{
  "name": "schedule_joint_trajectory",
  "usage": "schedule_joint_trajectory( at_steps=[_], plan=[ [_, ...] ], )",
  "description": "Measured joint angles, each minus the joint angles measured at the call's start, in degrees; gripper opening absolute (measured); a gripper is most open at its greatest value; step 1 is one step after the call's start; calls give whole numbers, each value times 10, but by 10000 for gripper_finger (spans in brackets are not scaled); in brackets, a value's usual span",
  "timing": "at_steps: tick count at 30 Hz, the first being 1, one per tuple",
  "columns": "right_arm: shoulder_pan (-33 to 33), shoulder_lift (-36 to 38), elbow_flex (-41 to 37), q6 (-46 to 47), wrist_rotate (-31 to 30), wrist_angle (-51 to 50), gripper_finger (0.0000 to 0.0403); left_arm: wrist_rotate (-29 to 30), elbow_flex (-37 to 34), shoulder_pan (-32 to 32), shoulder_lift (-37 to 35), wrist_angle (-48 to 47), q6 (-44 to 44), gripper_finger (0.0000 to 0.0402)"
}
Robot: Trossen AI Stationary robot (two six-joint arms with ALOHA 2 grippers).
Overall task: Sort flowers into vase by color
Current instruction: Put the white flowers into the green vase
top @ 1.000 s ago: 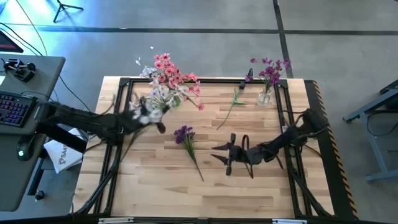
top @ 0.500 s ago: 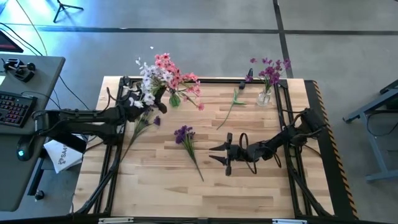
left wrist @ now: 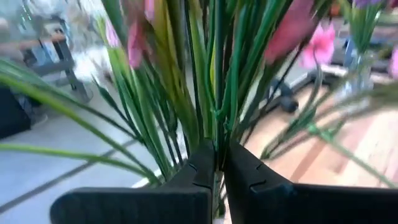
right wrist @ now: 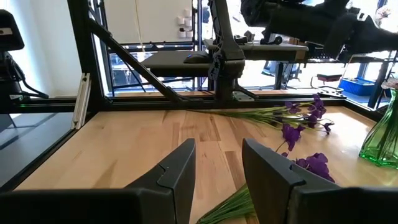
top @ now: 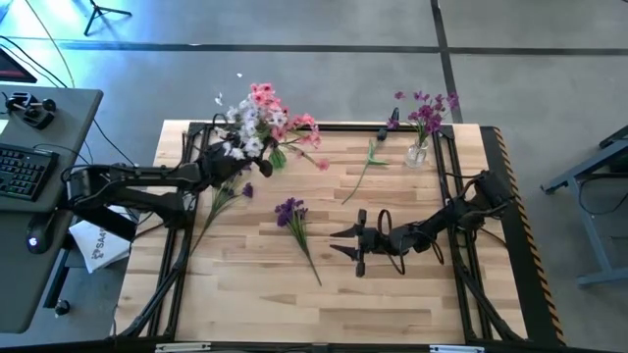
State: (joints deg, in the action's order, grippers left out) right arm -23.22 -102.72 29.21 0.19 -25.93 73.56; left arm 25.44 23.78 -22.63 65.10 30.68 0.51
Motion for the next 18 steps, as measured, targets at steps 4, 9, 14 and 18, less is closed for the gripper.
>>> schedule_joint_trajectory(
  at_steps=[4, 9, 14, 18],
  plan=[
    [0, 0, 0, 0, 0, 0, 125, 0, 23, -5, 3, -63, -21, 1],
    [0, 0, 0, 0, 0, 0, 125, -2, 34, -16, 4, -102, -46, 1],
    [0, 0, 0, 0, 0, 0, 125, -43, 35, -35, 4, -124, -68, 1],
    [0, 0, 0, 0, 0, -1, 125, -58, 35, -49, 15, -140, -75, 1]
  ],
)
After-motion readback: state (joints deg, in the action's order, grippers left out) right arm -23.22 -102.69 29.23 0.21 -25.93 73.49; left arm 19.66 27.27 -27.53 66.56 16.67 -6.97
